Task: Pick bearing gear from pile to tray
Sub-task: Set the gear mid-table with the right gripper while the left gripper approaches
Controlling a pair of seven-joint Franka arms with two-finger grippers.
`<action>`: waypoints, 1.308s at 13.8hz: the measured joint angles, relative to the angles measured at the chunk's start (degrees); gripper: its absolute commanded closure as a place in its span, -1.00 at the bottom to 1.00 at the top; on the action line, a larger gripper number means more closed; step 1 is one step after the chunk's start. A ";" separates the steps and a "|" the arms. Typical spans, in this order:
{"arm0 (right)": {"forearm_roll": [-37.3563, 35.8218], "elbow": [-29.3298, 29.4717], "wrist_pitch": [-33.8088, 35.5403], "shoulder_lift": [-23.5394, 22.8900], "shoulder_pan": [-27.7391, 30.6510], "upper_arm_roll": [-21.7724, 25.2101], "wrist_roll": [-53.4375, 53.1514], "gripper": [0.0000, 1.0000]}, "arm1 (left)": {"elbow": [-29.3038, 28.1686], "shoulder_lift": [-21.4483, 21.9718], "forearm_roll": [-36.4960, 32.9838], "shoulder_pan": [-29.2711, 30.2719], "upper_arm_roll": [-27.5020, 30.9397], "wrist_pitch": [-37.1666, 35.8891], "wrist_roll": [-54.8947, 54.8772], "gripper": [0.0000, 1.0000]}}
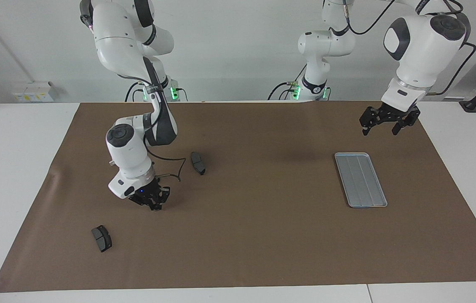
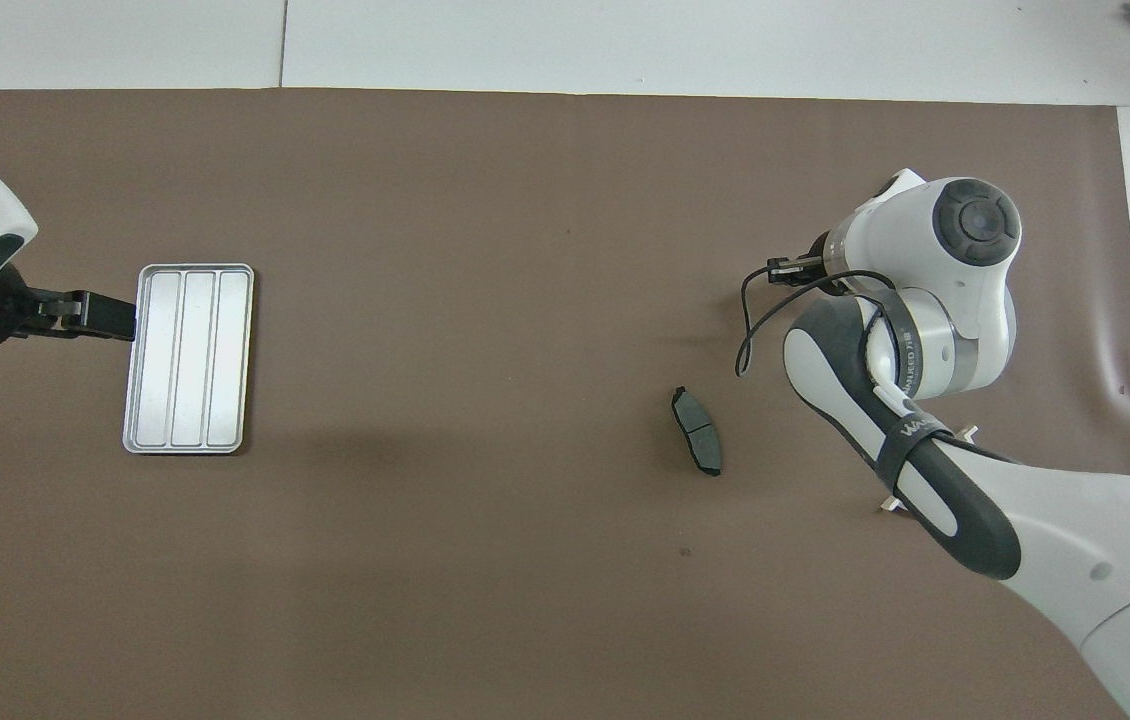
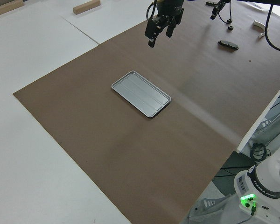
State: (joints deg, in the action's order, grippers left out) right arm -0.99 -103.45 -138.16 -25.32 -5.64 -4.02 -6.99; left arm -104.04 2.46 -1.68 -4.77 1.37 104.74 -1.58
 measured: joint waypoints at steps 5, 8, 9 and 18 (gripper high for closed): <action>0.00 2.54 3.51 1.67 -8.12 -0.11 -9.35 1.00 | -0.79 0.00 0.00 -1.10 -0.90 2.67 1.49 -1.00; -0.11 4.51 4.03 1.47 -13.22 -0.09 -13.68 1.00 | -1.57 -0.11 0.00 -4.28 -1.07 4.80 6.41 -1.00; -0.63 5.44 4.74 1.16 -15.01 -0.06 -15.81 1.00 | -1.91 -0.40 0.00 -5.84 -1.12 5.60 8.69 -1.00; -5.70 17.00 9.89 -8.17 -27.87 0.02 -32.25 1.00 | -2.40 -3.22 0.15 -8.86 -0.46 9.54 13.54 -1.00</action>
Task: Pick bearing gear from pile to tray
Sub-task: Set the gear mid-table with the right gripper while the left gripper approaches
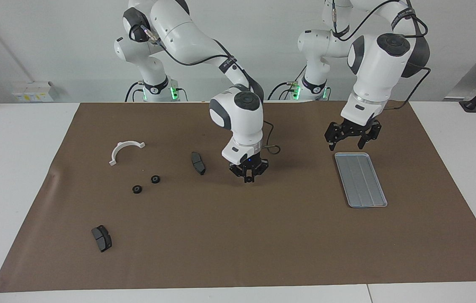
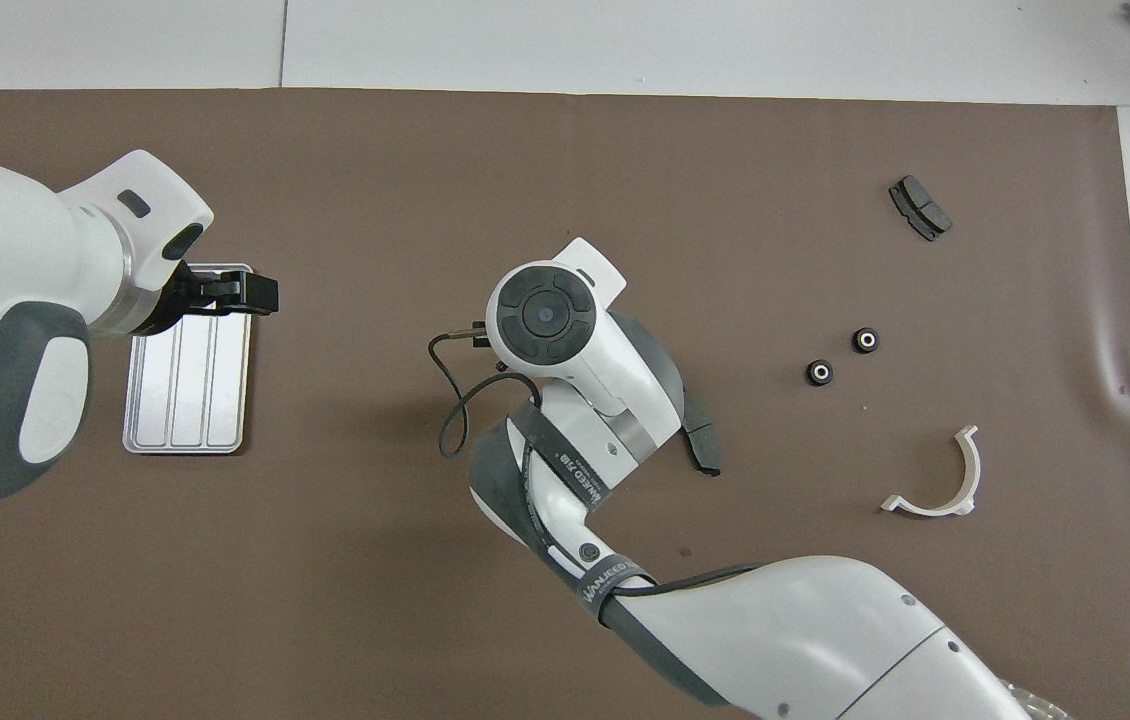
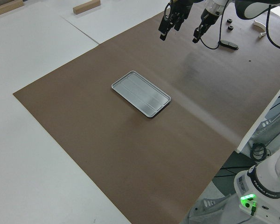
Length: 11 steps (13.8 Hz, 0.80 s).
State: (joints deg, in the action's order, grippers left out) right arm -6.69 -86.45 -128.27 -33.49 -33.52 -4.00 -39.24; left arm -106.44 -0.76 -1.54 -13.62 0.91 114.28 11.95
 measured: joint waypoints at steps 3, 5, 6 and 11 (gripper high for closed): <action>-0.20 0.76 -0.19 -1.31 -1.81 0.01 -0.63 1.00 | 0.00 -0.14 0.90 0.63 0.03 1.30 0.06 -1.00; -0.22 1.20 -0.74 -1.89 -2.11 0.01 -0.63 0.78 | 0.00 -0.58 1.64 0.58 -0.03 2.11 0.25 -1.00; -0.21 1.23 -1.51 -1.95 -2.19 0.00 -0.63 0.68 | 0.00 -1.00 1.74 0.54 -0.13 2.58 0.71 -1.00; -0.21 -0.16 -4.11 -2.50 -3.09 -0.02 -0.63 0.59 | 0.00 -2.35 1.81 0.44 -0.36 3.86 2.08 -1.00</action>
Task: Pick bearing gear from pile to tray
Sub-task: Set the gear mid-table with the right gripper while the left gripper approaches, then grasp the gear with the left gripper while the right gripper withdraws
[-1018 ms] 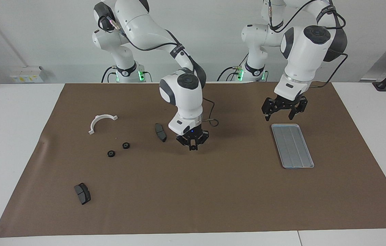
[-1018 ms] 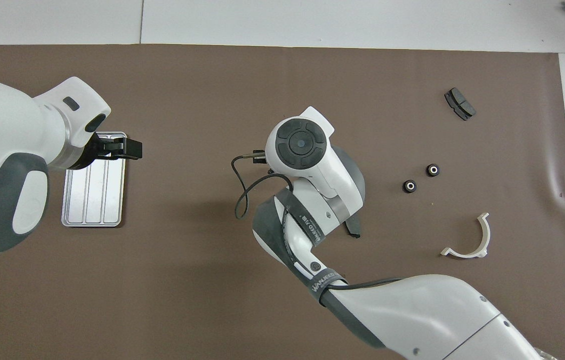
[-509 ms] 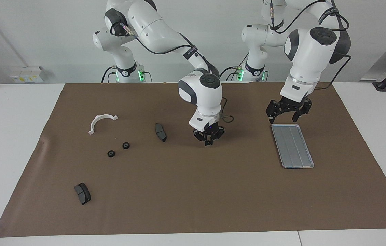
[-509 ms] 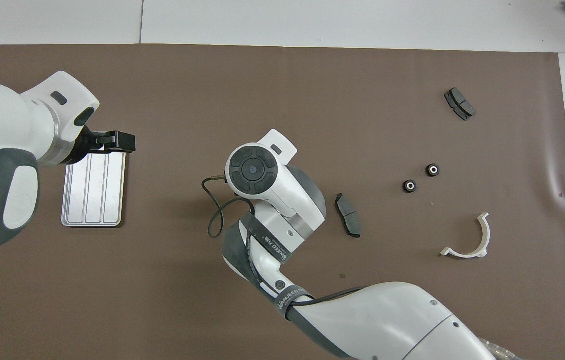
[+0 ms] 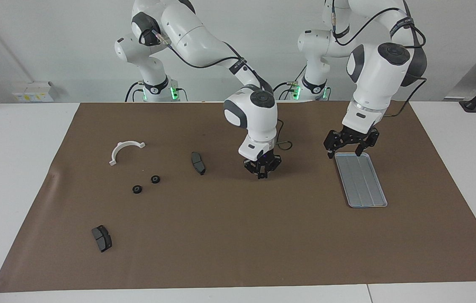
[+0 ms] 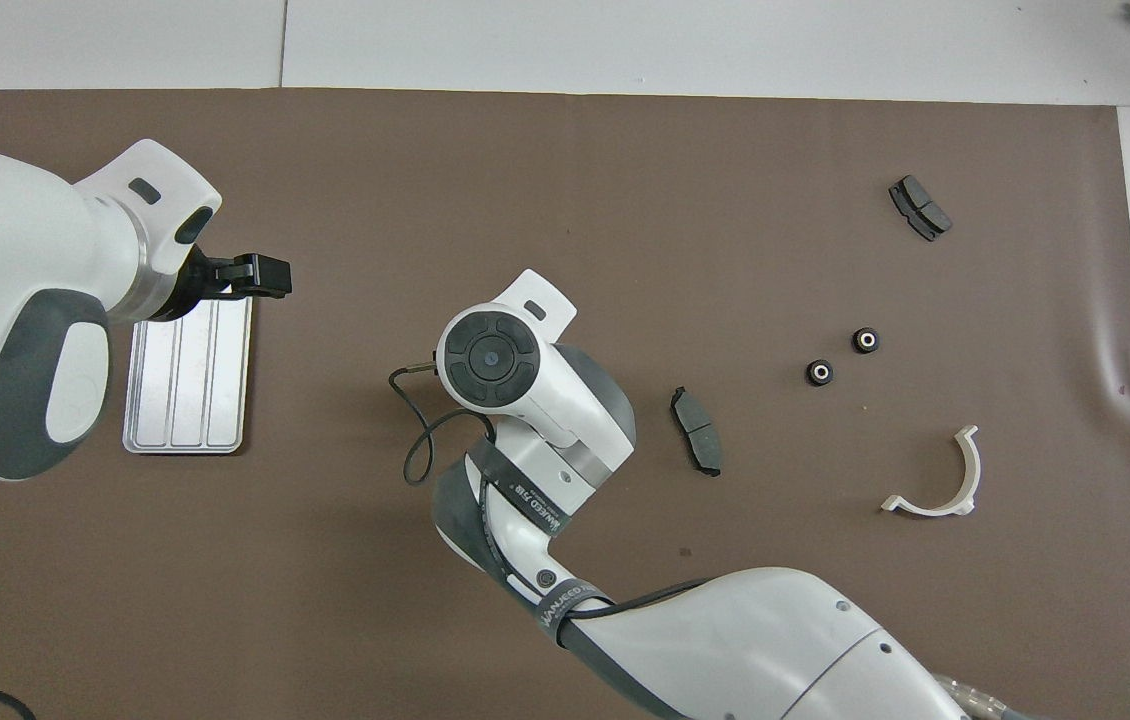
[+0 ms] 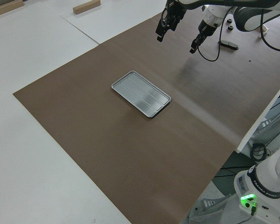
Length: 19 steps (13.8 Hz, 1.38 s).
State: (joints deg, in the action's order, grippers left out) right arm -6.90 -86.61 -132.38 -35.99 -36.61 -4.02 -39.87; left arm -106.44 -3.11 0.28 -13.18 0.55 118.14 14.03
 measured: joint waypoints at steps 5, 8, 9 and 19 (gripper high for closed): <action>0.00 -2.55 -2.86 -0.03 0.03 0.06 0.00 -1.00 | -0.05 -0.01 0.00 0.00 0.00 -0.03 0.11 -1.00; -0.01 -1.31 -2.83 0.38 0.17 0.20 0.00 -1.00 | -0.09 -0.01 0.00 0.00 -0.02 -0.03 0.11 -1.00; -0.01 -1.13 -2.79 0.89 0.29 0.45 0.00 -1.00 | -0.09 -0.01 0.00 -0.01 -0.03 -0.03 0.13 -1.00; -0.06 -16.62 -1.24 16.30 15.08 1.33 6.94 -1.00 | 4.01 -8.87 0.09 -12.17 -0.51 4.02 16.47 -1.00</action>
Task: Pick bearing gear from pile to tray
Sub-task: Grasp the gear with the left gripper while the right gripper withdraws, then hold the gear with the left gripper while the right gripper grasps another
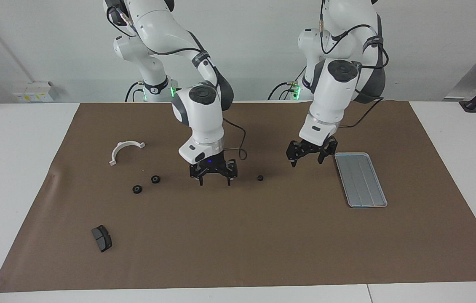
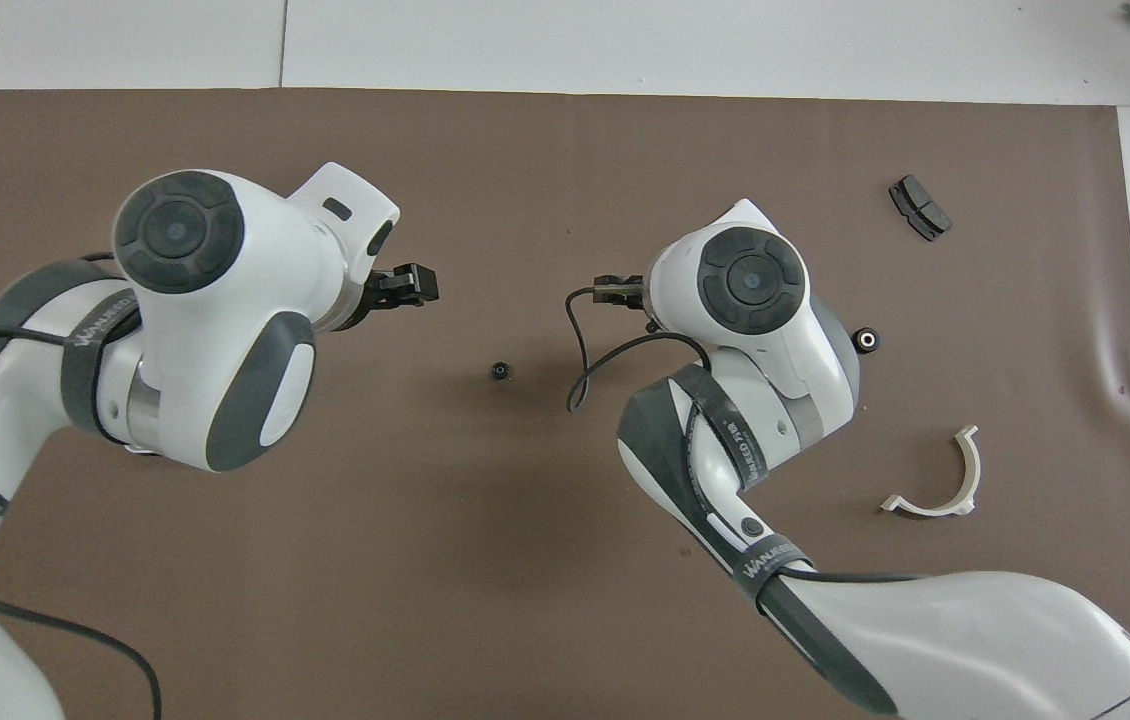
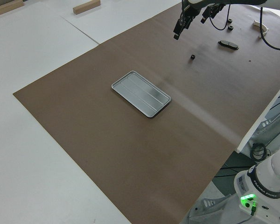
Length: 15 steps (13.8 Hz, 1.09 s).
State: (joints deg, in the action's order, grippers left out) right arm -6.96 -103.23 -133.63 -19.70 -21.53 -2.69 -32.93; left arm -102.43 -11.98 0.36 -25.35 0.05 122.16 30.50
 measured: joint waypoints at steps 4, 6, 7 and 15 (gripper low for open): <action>0.00 -6.39 0.03 3.60 5.86 0.00 7.13 -1.00 | 5.19 -10.52 -3.25 -7.34 0.00 1.53 10.38 -0.99; 0.00 -8.60 0.02 4.02 9.34 -0.01 12.28 -1.00 | 6.62 -14.29 -3.71 -8.08 0.07 4.79 11.87 -0.94; 0.00 -9.78 -0.04 4.23 11.10 0.00 14.76 -1.00 | 6.81 -15.25 -3.71 -8.02 0.37 5.98 11.89 -0.92; 0.14 -18.96 -2.98 6.41 15.79 -0.16 21.07 -1.00 | -1.12 -16.03 -3.72 -7.63 0.77 18.32 13.71 -0.67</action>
State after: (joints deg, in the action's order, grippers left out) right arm -6.82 -122.19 -136.61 -13.28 -5.74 -2.85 -11.86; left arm -103.56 -28.00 -3.36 -32.98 0.82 140.49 44.21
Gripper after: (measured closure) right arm 0.000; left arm 0.132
